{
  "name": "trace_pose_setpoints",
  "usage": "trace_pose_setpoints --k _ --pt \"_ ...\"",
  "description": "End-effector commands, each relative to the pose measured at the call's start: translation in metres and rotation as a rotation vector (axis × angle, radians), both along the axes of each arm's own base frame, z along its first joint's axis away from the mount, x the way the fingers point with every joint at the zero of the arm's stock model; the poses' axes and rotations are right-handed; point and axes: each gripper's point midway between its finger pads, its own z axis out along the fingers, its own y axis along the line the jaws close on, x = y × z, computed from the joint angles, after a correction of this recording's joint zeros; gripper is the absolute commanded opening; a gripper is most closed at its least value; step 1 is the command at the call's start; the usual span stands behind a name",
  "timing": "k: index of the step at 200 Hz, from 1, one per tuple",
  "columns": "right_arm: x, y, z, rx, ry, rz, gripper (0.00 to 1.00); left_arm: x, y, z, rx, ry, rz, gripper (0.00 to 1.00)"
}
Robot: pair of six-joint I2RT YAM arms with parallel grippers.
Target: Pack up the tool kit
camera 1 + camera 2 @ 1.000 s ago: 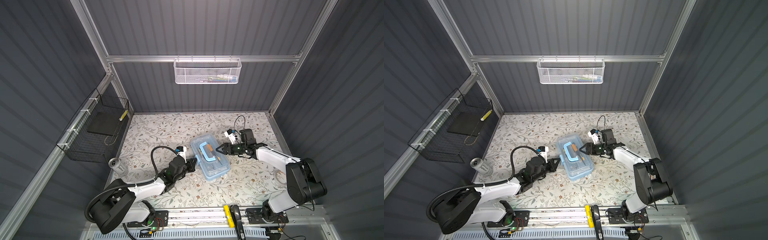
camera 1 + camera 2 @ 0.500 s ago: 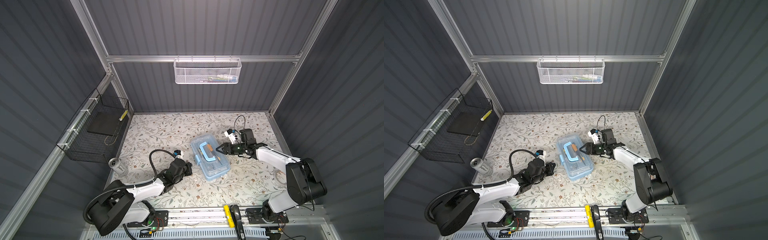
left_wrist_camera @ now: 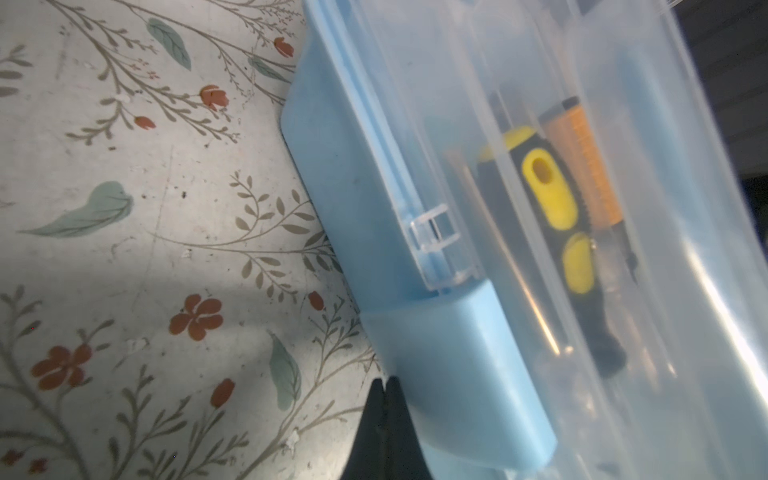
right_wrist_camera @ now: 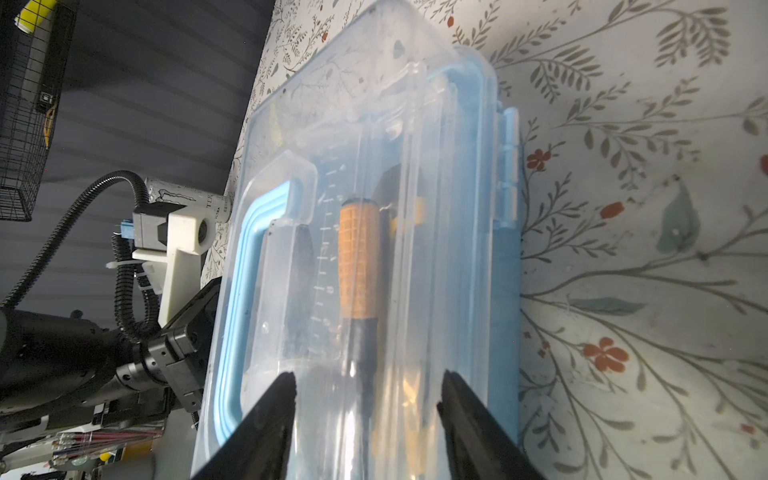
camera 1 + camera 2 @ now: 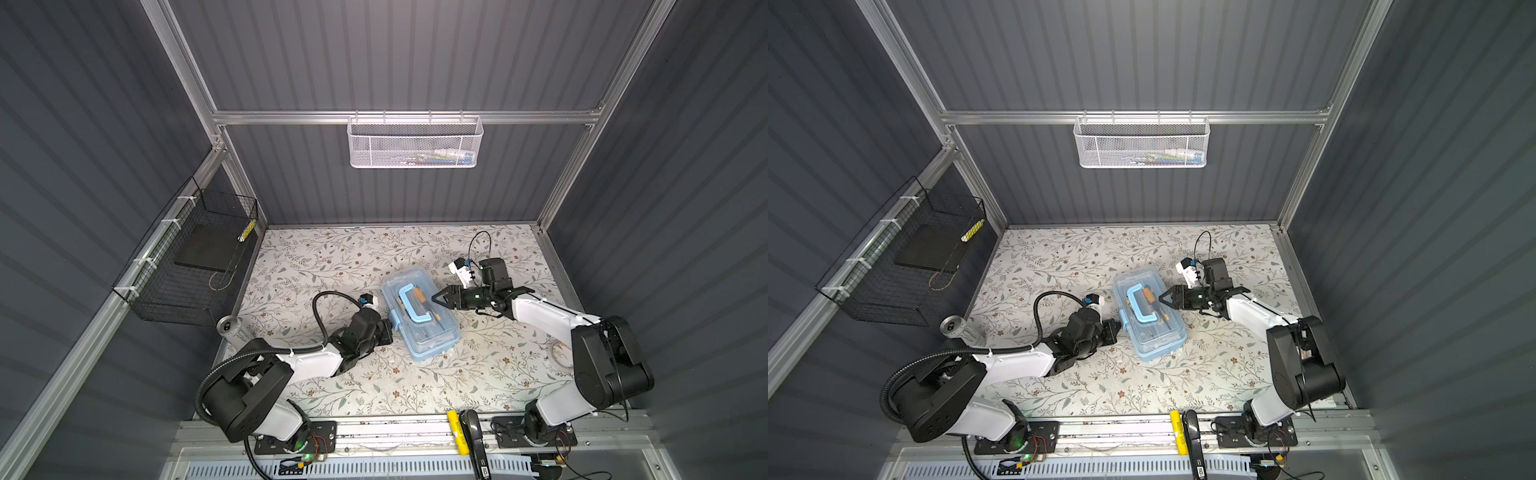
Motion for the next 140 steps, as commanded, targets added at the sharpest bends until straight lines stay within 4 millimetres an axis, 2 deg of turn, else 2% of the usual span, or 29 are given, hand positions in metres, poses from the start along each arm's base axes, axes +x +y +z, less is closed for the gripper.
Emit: trace_pose_setpoints --k 1,32,81,140 --pt "-0.031 0.004 -0.041 -0.029 0.163 0.04 0.56 0.008 -0.025 0.021 -0.047 -0.048 -0.08 0.0" --pt "-0.032 0.005 -0.043 -0.021 0.168 0.039 0.56 0.016 -0.037 0.029 -0.052 -0.07 -0.107 0.0" --pt "-0.039 0.012 -0.054 -0.025 0.193 0.057 0.55 0.028 -0.059 0.056 -0.072 -0.114 -0.168 0.0" --pt "-0.044 0.017 -0.06 -0.013 0.208 0.062 0.55 0.037 -0.072 0.06 -0.059 -0.124 -0.197 0.0"
